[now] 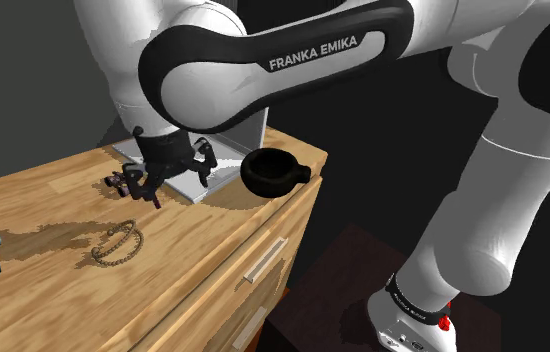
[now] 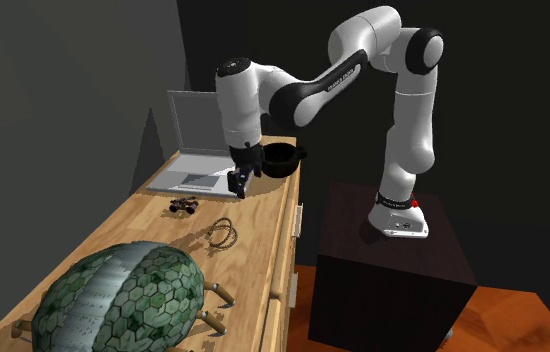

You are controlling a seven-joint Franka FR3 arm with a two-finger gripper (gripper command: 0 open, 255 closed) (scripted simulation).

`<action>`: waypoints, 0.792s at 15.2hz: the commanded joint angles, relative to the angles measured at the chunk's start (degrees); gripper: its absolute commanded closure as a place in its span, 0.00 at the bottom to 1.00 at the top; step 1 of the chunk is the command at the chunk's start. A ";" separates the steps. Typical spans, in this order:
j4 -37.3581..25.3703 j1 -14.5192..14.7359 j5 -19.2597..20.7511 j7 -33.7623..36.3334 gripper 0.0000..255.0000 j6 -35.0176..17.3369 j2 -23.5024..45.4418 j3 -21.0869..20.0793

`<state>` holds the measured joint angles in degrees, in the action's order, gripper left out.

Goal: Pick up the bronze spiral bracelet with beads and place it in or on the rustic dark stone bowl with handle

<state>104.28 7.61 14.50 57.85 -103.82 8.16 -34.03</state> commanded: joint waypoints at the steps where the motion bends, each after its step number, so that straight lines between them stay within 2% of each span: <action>1: -5.09 2.21 3.20 3.65 0.00 1.23 5.90 -0.48; 7: -21.44 10.37 10.19 9.68 0.00 6.25 21.27 1.11; 12: -17.78 9.54 10.57 10.16 0.00 2.59 21.37 1.47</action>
<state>85.76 17.39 25.01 67.98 -100.55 29.59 -32.62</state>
